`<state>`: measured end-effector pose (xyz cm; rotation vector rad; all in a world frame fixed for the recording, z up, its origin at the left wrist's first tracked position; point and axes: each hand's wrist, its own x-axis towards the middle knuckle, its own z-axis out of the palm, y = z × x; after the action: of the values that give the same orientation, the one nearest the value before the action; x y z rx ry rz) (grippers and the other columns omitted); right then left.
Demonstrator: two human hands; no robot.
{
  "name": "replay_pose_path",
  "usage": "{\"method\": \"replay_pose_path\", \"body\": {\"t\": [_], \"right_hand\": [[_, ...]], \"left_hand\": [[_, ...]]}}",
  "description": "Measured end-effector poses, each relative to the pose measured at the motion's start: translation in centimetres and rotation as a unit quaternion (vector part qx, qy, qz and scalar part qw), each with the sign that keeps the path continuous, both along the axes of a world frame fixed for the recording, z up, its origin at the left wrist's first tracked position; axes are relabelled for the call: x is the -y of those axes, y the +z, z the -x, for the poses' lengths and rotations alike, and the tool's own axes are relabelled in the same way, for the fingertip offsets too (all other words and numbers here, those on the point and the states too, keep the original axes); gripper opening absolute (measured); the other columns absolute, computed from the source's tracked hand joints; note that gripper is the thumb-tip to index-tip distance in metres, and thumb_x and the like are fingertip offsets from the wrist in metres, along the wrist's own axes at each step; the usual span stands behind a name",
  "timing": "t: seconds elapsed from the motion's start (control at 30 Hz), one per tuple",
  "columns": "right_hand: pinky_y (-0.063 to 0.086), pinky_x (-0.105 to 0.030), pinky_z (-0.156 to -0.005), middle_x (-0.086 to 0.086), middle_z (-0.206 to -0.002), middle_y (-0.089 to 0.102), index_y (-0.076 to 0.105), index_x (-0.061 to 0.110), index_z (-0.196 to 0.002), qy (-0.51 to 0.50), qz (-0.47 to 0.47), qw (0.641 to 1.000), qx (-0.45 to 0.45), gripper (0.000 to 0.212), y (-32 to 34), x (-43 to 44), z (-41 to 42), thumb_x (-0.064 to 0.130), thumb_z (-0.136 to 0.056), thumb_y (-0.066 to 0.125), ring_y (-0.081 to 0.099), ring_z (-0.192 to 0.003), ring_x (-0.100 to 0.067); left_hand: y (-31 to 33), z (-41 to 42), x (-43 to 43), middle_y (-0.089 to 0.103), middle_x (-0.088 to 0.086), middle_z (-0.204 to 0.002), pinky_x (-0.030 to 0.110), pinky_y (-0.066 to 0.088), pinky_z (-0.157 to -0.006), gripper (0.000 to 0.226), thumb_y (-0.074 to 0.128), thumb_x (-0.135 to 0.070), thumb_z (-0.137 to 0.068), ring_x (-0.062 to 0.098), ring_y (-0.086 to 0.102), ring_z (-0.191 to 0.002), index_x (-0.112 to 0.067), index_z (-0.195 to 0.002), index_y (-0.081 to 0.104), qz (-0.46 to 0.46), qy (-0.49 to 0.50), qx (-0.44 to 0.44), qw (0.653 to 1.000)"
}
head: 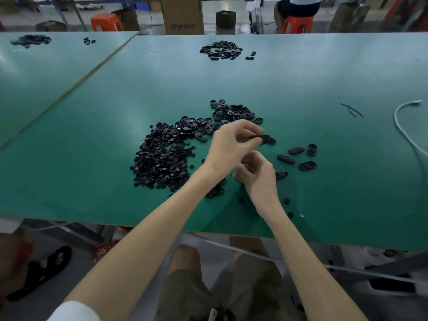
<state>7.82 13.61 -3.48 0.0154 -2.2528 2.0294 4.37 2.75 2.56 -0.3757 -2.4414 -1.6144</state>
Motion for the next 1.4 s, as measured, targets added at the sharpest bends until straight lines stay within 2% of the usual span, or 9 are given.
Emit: {"method": "replay_pose_path", "body": {"t": [0.1,0.27,0.4,0.5,0.6,0.73,0.87,1.07,1.4], "right_hand": [[0.043,-0.032,-0.066,0.013,-0.060,0.060,0.055,0.020,-0.076,-0.024,-0.066,0.997,0.040,0.030,0.1,0.1,-0.2,-0.003,-0.096,0.060,0.053,-0.056,-0.002],[0.053,-0.028,-0.072,-0.011,-0.091,0.062,0.054,0.000,-0.122,-0.004,0.071,0.997,-0.035,0.030,0.5,-0.7,-1.1,0.010,-0.113,0.027,0.063,-0.076,-0.015],[0.055,-0.024,-0.065,-0.010,-0.086,0.063,0.055,0.001,-0.116,0.002,0.157,0.988,-0.008,0.032,0.2,-0.9,-1.0,0.011,-0.113,0.025,0.065,-0.073,-0.016],[0.049,-0.030,-0.069,-0.011,-0.084,0.055,0.059,0.003,-0.104,-0.013,0.160,0.987,0.032,0.026,0.7,-0.1,-0.7,0.001,-0.108,0.033,0.054,-0.077,-0.020],[0.054,-0.044,-0.071,-0.006,-0.085,0.071,0.069,0.000,-0.105,-0.021,0.008,0.999,0.025,0.015,0.0,-0.1,-0.2,-0.007,-0.093,0.061,0.065,-0.078,-0.018],[0.058,-0.027,-0.068,0.000,-0.094,0.076,0.069,0.017,-0.105,-0.034,0.010,0.999,0.004,0.016,0.1,-0.1,-0.4,0.004,-0.096,0.068,0.074,-0.078,-0.012],[0.053,-0.020,-0.062,-0.004,-0.094,0.073,0.067,0.017,-0.109,-0.032,0.018,0.999,0.009,0.015,-0.2,0.0,-0.3,0.007,-0.098,0.068,0.071,-0.067,-0.009],[0.054,-0.021,-0.063,-0.007,-0.095,0.071,0.067,0.015,-0.109,-0.033,0.026,0.999,0.005,0.014,0.0,0.0,-0.3,0.006,-0.098,0.068,0.070,-0.066,-0.007],[0.055,-0.022,-0.063,-0.004,-0.095,0.071,0.067,0.015,-0.109,-0.029,0.024,0.999,0.003,0.013,-0.2,-0.2,-0.3,0.007,-0.098,0.068,0.070,-0.067,-0.006]], "left_hand": [[0.8,1.2,-3.9,0.076,-0.009,-0.083,0.010,0.050,-0.071,0.014,0.078,-0.007,-0.086,-0.003,0.068,-0.074,-0.018,-0.095,0.079,0.063,-0.065,0.031,0.995],[0.4,2.4,-8.6,0.074,-0.001,-0.087,0.013,0.052,-0.068,0.017,0.075,-0.004,-0.088,0.008,0.070,-0.072,-0.010,-0.104,0.077,0.108,-0.100,0.085,0.985],[-0.3,2.8,-9.0,0.077,-0.003,-0.106,0.029,0.053,-0.089,0.028,0.074,-0.011,-0.090,0.013,0.070,-0.086,-0.017,-0.118,0.073,0.135,-0.102,0.086,0.982],[-0.5,2.8,-7.8,0.074,-0.006,-0.103,0.027,0.053,-0.090,0.023,0.068,-0.012,-0.094,0.004,0.062,-0.080,-0.018,-0.115,0.075,0.102,-0.057,0.061,0.991],[-0.9,2.9,-5.5,0.073,-0.004,-0.105,0.028,0.053,-0.092,0.022,0.061,-0.009,-0.098,0.005,0.063,-0.085,-0.013,-0.114,0.075,0.091,0.011,0.041,0.995],[-1.9,3.3,-1.0,0.066,0.005,-0.128,0.039,0.047,-0.108,0.035,0.051,-0.002,-0.100,0.020,0.062,-0.117,-0.012,-0.128,0.068,0.178,0.071,0.023,0.981],[-3.2,3.8,3.0,0.053,0.010,-0.145,0.041,0.033,-0.114,0.042,0.050,-0.001,-0.101,0.027,0.046,-0.135,-0.011,-0.141,0.058,0.342,0.161,-0.005,0.926],[-4.4,3.7,7.2,0.056,0.009,-0.133,0.040,0.027,-0.106,0.028,0.050,-0.012,-0.105,0.028,0.046,-0.125,-0.015,-0.129,0.065,0.411,0.205,0.008,0.888],[-3.6,3.1,8.5,0.055,0.001,-0.111,0.035,0.017,-0.087,0.014,0.072,-0.023,-0.096,0.023,0.046,-0.117,-0.024,-0.110,0.070,0.348,0.170,0.049,0.921]]}}
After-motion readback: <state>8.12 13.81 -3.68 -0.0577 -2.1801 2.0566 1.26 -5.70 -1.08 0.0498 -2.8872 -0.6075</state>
